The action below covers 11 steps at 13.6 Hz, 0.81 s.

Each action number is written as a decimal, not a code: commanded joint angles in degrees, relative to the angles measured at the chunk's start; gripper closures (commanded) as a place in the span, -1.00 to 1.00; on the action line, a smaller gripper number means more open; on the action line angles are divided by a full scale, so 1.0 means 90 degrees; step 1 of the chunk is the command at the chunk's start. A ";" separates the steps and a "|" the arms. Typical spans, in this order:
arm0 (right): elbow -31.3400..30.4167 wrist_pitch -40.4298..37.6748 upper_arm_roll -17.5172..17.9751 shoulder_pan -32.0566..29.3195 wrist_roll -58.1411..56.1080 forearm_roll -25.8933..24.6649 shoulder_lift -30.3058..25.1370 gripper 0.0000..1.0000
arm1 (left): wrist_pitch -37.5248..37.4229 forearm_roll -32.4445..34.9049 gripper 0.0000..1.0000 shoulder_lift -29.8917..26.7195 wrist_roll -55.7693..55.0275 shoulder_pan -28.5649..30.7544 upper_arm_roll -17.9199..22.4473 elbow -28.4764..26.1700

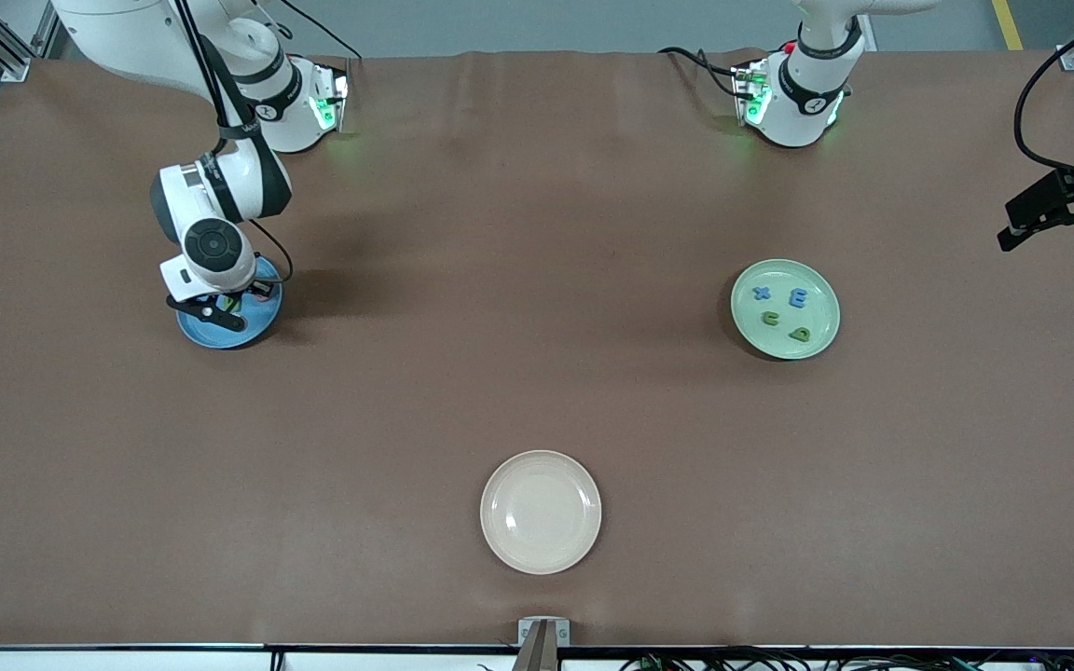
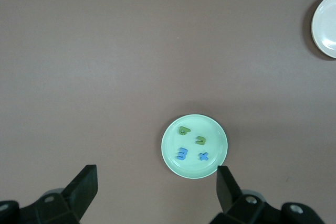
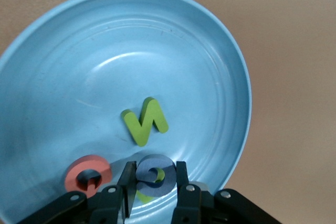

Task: Sort uppercase to blue plate, lowercase to green plate
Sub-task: 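Lower the G onto the blue plate and open the right gripper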

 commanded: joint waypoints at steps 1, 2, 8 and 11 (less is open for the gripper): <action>-0.0196 0.0033 0.0073 -0.0150 -0.0054 -0.0205 -0.0321 0.96 | 0.0089 -0.0096 -1.00 -0.0088 -0.0015 0.0103 -0.0163 -0.0083; -0.0196 0.0033 0.0073 -0.0150 -0.0054 -0.0205 -0.0321 0.96 | 0.0079 -0.0096 -1.00 -0.0088 -0.0015 0.0103 -0.0164 -0.0083; -0.0147 0.0275 0.0005 -0.1397 -0.2335 -0.0186 -0.0516 0.89 | 0.0089 -0.0086 -1.00 -0.0059 -0.0025 0.0113 -0.0183 -0.0074; -0.0177 0.0404 0.0015 -0.1390 -0.2359 -0.0176 -0.0487 0.94 | 0.0167 -0.0086 -1.00 0.0010 -0.0025 0.0113 -0.0183 -0.0015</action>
